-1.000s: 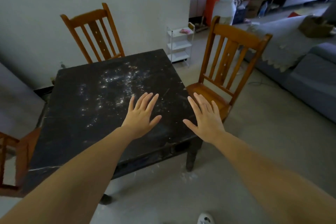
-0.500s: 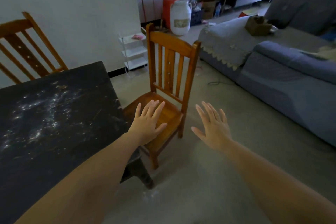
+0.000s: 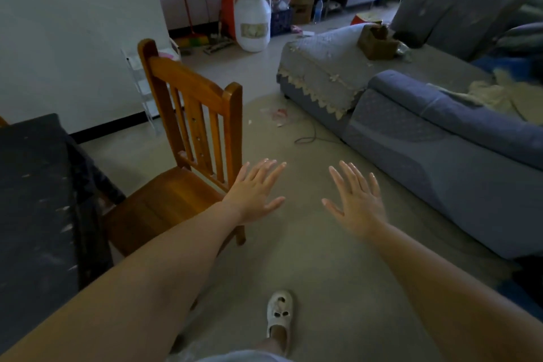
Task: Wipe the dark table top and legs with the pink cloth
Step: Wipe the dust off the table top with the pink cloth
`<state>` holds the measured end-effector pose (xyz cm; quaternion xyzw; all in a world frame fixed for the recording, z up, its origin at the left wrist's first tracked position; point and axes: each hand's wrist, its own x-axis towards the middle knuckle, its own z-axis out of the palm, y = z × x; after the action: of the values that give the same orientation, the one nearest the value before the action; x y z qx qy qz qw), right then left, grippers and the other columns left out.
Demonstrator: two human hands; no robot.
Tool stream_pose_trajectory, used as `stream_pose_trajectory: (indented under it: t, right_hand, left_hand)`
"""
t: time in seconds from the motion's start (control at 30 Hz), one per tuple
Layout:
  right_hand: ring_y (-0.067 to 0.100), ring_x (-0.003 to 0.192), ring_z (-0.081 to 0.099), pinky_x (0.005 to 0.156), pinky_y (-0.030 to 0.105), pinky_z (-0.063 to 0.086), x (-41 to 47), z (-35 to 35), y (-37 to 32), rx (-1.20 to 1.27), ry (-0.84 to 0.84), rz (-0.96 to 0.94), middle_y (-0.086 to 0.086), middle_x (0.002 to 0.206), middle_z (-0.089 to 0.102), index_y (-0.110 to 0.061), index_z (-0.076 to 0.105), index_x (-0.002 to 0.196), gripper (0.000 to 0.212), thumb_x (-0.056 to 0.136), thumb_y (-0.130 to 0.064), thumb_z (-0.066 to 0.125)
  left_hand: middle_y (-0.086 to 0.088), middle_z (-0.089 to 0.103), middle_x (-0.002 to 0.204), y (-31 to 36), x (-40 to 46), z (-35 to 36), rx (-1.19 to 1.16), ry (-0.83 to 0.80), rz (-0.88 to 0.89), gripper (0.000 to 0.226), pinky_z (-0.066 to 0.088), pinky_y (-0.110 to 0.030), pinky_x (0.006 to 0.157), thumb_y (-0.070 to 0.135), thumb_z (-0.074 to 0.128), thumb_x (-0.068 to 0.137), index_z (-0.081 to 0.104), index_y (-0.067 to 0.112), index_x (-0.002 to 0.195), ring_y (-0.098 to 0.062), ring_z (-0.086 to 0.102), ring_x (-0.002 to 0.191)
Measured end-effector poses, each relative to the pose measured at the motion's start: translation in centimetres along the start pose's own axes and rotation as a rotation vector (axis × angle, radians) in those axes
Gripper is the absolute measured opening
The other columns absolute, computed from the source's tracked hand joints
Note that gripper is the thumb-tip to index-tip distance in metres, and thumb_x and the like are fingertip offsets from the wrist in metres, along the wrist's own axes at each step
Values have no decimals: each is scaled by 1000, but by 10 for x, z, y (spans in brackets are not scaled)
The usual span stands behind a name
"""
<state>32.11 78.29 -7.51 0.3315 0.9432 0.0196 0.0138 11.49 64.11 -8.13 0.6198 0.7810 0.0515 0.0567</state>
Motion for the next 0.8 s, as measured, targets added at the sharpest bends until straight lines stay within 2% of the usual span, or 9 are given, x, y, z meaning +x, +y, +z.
stream_pose_trajectory:
  t: [0.1,0.2,0.37,0.57,0.63,0.7,0.8]
  right_hand:
    - [17,146,-3,114,45,-6,46,0,33,2,6,-1,1,159,-1,-25,2,150,87,74,-67,-2]
    - [17,146,-4,114,46,-7,99,-4,70,-4,-13,3,1,159,-1,-25,1,150,86,75,-67,-2]
    - [17,146,-8,117,48,-5,192,-4,119,-21,-70,21,0,159,-6,-24,-4,150,72,93,-59,23]
    - [17,146,-8,117,48,-5,351,-1,150,-19,-67,-143,-1,159,-5,-25,-3,150,71,94,-59,22]
    - [17,146,-8,117,48,-5,410,-2,148,-17,-56,-241,-1,159,-5,-25,-3,150,70,94,-59,22]
    - [17,146,-7,117,49,-4,469,-5,138,-21,-62,-330,-2,159,-4,-26,-3,150,70,94,-58,25]
    - [16,146,-6,116,48,-6,548,-12,108,-16,-86,-450,-2,159,-4,-26,-3,150,71,95,-53,32]
  left_hand:
    - [-1,-1,156,-3,66,-2,-17,-32,10,71,-7,-44,114,53,31,93,-11,27,145,-18,-8,142]
    - [-2,0,156,-6,134,-8,-36,-38,23,72,-8,-44,113,51,33,93,-9,27,145,-18,-7,142]
    - [-1,4,156,-22,234,-12,-62,26,-28,71,-5,-41,113,50,35,93,-4,25,146,-16,-3,142]
    - [-1,4,156,-86,339,-8,-56,45,-242,72,-5,-40,113,52,33,92,-5,25,146,-17,-2,142]
    - [-1,6,155,-114,364,-10,-68,68,-334,76,-3,-40,113,62,23,86,-5,25,146,-18,0,142]
    - [-1,8,155,-143,385,-16,-104,107,-426,86,0,-41,113,68,7,71,-4,26,146,-19,2,142]
    - [0,7,155,-188,402,-26,-127,142,-560,90,1,-41,112,68,2,67,-4,26,146,-19,2,143]
